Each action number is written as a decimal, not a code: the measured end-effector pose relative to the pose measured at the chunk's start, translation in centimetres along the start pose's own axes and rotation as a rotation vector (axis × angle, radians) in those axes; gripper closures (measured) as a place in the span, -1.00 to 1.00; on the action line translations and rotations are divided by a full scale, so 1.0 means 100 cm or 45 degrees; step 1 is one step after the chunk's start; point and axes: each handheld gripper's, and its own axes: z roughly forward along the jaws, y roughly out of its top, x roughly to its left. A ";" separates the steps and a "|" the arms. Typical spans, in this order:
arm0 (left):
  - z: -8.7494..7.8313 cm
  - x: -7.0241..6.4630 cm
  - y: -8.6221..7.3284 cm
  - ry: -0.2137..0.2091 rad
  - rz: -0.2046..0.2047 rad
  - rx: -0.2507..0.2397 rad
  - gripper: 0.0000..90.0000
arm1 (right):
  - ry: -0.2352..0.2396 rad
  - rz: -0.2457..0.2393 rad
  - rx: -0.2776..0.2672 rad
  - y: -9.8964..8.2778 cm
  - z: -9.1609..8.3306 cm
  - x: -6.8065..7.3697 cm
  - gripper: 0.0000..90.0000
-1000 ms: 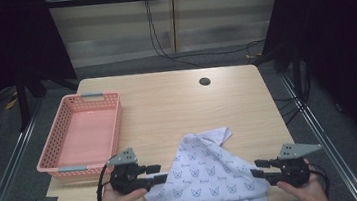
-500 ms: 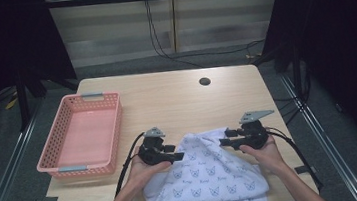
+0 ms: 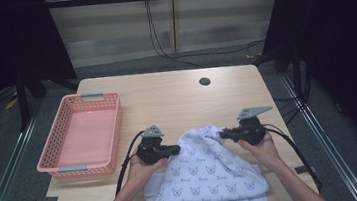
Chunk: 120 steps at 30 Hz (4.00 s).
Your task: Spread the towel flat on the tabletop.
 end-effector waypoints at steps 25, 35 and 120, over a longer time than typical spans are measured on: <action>-0.066 -0.073 0.007 -0.123 0.264 -0.106 0.87 | -0.020 -0.125 -0.361 0.063 -0.088 0.020 0.92; -0.048 -0.062 -0.019 -0.226 0.163 0.004 0.36 | 0.224 -0.150 -0.007 -0.043 -0.058 0.077 0.91; -0.064 -0.004 -0.056 -0.024 -0.123 0.033 0.36 | -0.187 0.096 -0.115 -0.068 -0.087 0.008 0.93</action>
